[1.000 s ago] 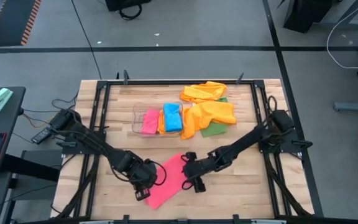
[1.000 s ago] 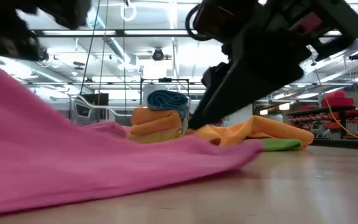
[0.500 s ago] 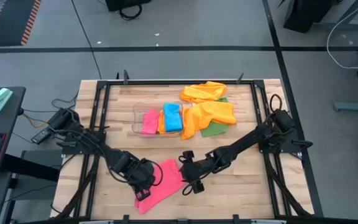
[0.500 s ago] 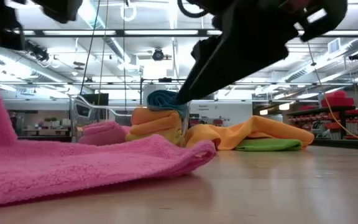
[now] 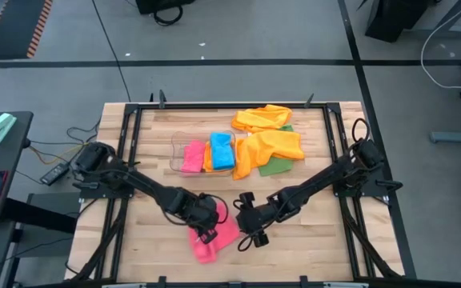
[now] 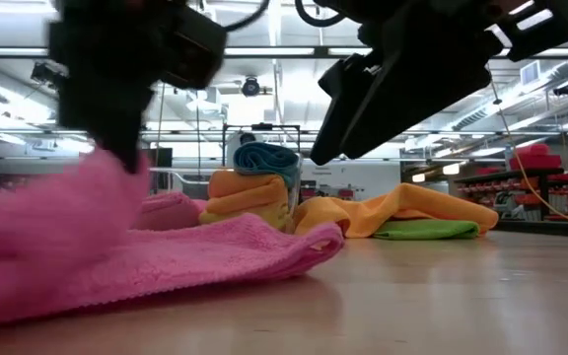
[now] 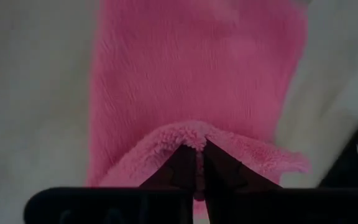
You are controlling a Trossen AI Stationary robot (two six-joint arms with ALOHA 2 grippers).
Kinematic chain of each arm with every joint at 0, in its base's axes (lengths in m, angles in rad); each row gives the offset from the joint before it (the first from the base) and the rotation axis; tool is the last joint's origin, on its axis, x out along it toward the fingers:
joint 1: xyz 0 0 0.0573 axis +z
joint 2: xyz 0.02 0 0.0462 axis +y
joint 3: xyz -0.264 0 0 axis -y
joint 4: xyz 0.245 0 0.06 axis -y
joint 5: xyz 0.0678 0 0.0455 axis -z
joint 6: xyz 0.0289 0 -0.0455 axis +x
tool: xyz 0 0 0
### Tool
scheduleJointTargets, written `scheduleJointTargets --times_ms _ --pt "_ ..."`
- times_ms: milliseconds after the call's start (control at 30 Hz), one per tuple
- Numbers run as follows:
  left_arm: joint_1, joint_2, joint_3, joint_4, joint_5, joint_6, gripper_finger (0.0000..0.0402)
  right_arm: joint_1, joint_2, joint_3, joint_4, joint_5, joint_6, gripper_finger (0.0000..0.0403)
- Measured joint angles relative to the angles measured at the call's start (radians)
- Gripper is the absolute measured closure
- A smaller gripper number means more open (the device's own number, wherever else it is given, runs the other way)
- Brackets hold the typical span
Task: Fold microfiber towels
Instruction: Fold the pink microfiber cloth
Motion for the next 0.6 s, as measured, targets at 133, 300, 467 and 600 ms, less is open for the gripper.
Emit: scheduleJointTargets --times_ms 133,300,467,600 --pt "0.037 0.009 0.000 0.043 -0.031 0.019 0.0393 0.000 0.000 0.000 -0.002 0.000 0.001 0.0173" --pt "0.075 0.009 0.000 0.063 -0.080 0.060 0.0383 0.002 0.000 0.000 -0.007 0.000 0.002 0.0173" --pt "0.108 0.009 0.000 0.074 -0.088 0.092 0.0366 0.013 0.000 0.000 -0.022 -0.001 0.006 0.0173" --pt "0.122 -0.012 0.000 0.082 -0.046 0.138 0.0382 0.012 0.001 0.000 -0.077 0.000 -0.025 0.0173"
